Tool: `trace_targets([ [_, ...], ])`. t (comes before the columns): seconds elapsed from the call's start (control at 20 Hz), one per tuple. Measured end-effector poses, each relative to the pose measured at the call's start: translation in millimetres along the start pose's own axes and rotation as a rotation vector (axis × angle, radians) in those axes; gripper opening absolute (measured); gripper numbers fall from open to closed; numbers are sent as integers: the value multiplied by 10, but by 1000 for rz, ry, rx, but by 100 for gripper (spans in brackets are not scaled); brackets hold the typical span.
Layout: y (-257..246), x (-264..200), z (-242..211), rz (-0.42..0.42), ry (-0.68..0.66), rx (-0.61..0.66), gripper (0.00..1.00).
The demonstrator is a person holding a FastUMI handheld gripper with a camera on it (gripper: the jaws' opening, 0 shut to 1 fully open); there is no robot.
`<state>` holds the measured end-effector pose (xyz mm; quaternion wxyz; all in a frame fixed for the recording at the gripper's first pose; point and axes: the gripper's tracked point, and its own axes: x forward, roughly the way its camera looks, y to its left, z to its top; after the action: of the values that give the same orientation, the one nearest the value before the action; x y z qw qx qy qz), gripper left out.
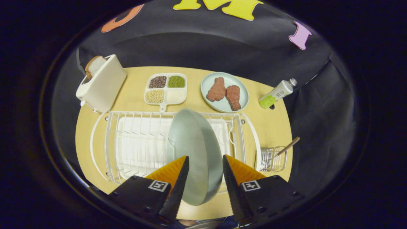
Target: Take the plate from the dish rack, then take the spoon from the basket and place it into the plate.
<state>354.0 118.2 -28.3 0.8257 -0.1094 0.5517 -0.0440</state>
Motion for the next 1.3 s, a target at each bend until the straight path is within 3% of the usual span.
trace_targets([
  [0.15,9,-95,-17,-48,-9,-1,31],
  [0.45,-127,-347,69,-203,-107,52,23],
  [0.8,-360,-894,57,-248,-230,103,21],
  [1.0,-479,-1051,-198,-176,-242,115,21],
  [1.3,-665,-1155,-874,20,-286,119,21],
])
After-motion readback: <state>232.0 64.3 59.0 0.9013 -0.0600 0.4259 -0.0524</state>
